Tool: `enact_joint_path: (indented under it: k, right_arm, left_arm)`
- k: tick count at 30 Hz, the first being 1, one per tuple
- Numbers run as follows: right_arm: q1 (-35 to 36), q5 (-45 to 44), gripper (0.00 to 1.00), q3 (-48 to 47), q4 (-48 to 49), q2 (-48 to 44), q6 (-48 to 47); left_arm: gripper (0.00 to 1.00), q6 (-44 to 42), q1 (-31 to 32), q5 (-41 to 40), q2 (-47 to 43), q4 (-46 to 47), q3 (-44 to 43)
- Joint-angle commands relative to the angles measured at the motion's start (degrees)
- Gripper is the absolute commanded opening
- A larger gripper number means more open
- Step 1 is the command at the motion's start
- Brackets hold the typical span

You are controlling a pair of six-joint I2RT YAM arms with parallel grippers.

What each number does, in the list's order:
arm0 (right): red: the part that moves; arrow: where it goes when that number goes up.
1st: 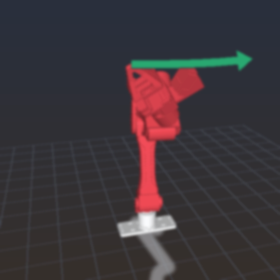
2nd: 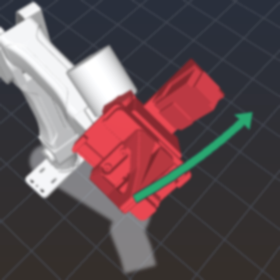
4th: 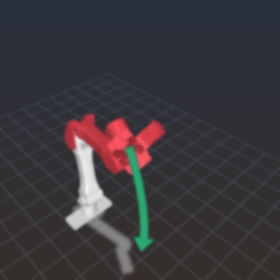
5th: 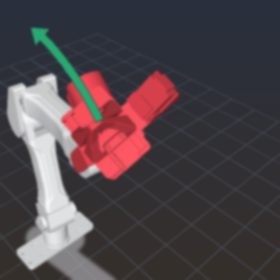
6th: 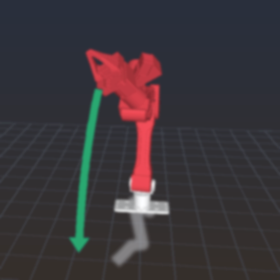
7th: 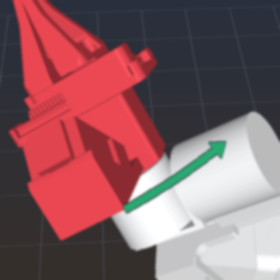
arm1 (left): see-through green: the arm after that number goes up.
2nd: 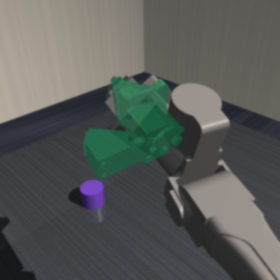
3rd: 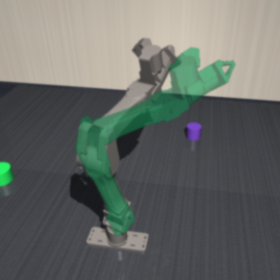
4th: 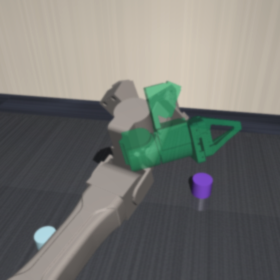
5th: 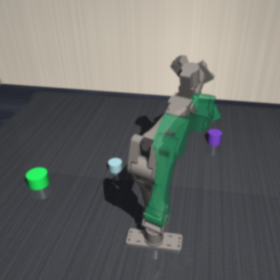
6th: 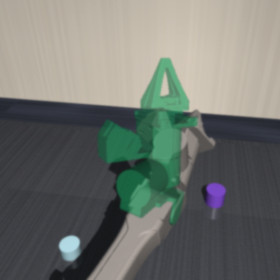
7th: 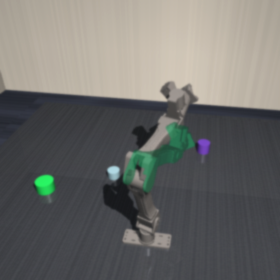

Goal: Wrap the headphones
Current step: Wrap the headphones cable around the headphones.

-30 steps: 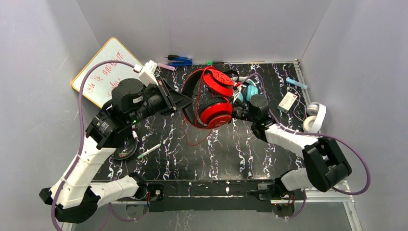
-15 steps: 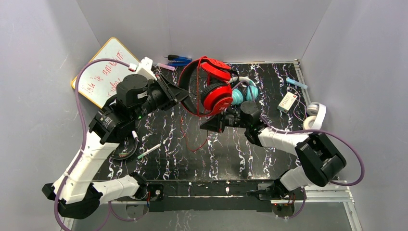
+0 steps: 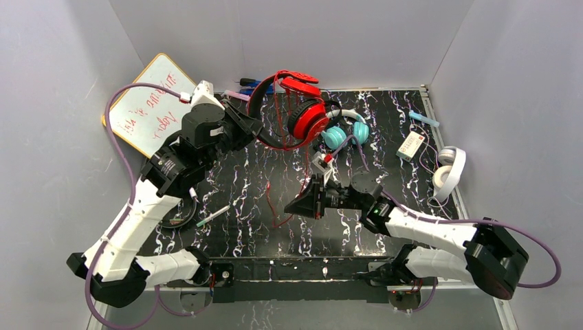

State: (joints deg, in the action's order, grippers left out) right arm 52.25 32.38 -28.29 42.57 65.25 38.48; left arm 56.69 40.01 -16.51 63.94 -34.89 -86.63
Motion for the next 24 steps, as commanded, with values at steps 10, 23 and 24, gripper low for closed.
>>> enact_joint_path:
  k: [10,23,24]
  right_arm:
    - [12.7,-7.6,0.01,-6.5,-14.7,0.2,2.5]
    - [16.3,-22.4,0.01,-17.8,-31.3,2.8,3.1]
    - [16.3,-24.0,0.01,-18.3,-32.3,2.9,2.9]
  left_arm:
    - [0.0,-2.9,-0.2,-24.4,3.6,1.8,-1.8]
    - [0.0,-0.9,-0.4,-28.3,7.2,8.1,7.5]
    - [0.0,0.5,-0.6,-27.3,6.9,8.3,8.4]
